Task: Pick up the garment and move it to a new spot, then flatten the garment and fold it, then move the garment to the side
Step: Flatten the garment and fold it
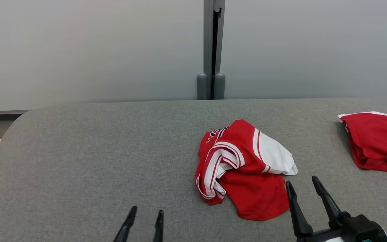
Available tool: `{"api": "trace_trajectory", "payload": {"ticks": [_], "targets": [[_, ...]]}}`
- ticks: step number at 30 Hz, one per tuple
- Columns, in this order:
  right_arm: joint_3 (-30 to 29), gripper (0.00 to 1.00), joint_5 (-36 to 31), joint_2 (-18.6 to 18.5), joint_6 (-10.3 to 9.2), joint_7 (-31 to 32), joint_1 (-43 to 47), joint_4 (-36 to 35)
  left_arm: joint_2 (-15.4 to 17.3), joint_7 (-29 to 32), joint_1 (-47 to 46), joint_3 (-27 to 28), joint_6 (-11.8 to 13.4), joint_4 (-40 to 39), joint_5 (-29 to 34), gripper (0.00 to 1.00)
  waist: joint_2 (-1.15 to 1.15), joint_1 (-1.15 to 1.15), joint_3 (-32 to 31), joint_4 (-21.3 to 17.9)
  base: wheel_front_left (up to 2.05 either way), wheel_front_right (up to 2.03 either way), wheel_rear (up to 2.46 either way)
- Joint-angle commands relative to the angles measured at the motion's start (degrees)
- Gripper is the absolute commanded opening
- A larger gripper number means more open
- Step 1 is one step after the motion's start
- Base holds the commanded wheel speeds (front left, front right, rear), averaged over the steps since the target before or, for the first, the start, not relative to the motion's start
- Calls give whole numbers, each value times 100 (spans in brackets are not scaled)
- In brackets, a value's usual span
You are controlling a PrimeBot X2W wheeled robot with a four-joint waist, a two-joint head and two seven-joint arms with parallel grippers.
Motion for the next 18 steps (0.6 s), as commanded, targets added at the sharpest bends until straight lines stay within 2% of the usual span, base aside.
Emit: {"api": "trace_trajectory", "payload": {"ticks": [1,5,9,18], "targets": [[-74,100,-65,-13,-13,-6,-120,-47,14,0,-250,-209,-166,85,-57,100,0,0,144,-90,0,0,0],[-301,100,-50,-13,-13,-6,-358,-216,17,0,-738,-785,-548,363,-610,100,0,0,456,-313,0,0,0],[-477,100,-73,-50,-13,-6,-633,-374,12,0,-1380,-1383,-838,803,-1509,100,0,0,837,-616,0,0,0],[-549,100,-81,-48,-13,-6,-1219,-557,16,150,-3092,-2333,-1003,2151,-3070,100,0,0,1719,-1188,0,0,0]]}}
